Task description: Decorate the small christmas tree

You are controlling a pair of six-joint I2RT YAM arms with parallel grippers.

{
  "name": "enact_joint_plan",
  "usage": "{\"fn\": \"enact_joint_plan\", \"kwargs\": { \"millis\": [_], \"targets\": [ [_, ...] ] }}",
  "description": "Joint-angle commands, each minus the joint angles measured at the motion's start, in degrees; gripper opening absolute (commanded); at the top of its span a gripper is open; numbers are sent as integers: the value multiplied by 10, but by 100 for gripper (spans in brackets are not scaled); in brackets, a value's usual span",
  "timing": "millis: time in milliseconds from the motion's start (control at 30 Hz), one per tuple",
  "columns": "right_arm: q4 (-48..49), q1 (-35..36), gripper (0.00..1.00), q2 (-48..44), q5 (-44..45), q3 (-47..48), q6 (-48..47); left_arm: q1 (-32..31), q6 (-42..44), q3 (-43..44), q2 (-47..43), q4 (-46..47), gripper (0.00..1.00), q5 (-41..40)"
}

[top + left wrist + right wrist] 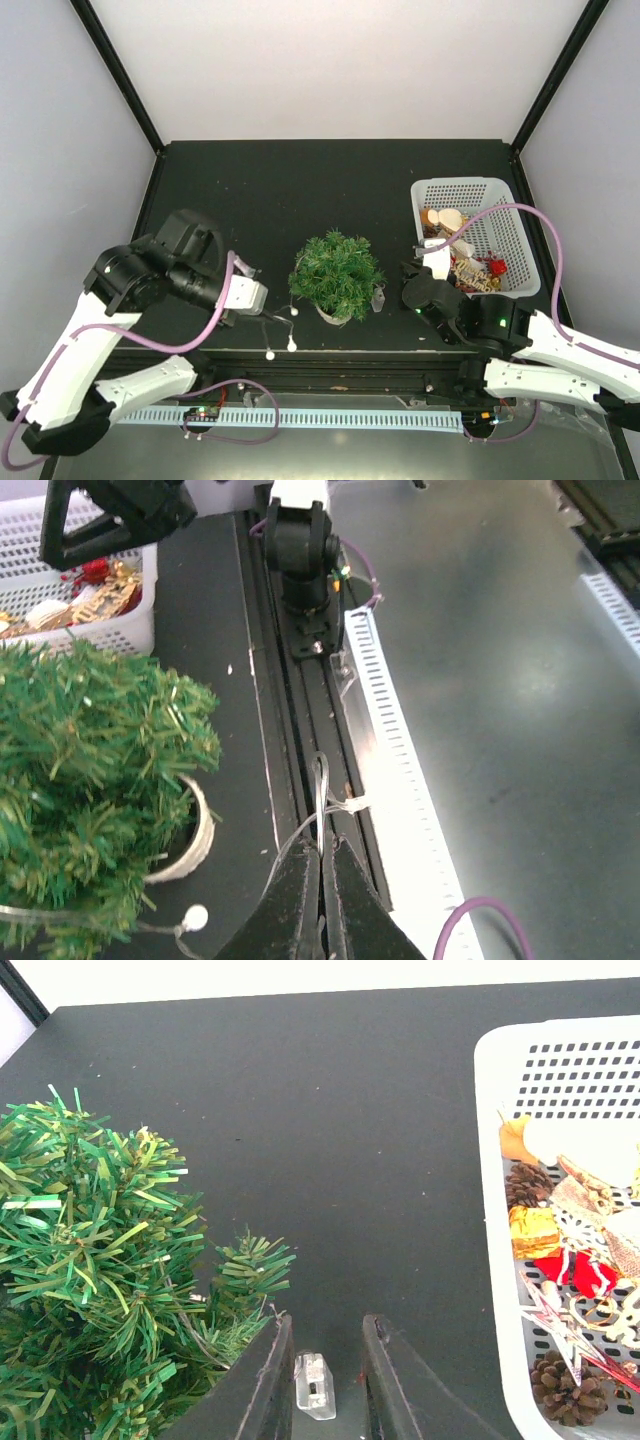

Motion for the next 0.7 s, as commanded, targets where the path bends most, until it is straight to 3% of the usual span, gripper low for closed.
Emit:
{"fn": "enact_joint_plan", "kwargs": {
  "millis": [0, 300, 667],
  "targets": [
    [-4, -2, 22, -3, 32, 14, 7, -30, -33, 60, 49, 18, 1, 35],
    [-9, -6, 23, -2, 75, 20, 10, -128, -51, 193, 152, 32, 2, -17],
    [14, -46, 23, -7, 61, 14, -13, -290, -41, 315, 301, 48, 1, -161]
  ]
}}
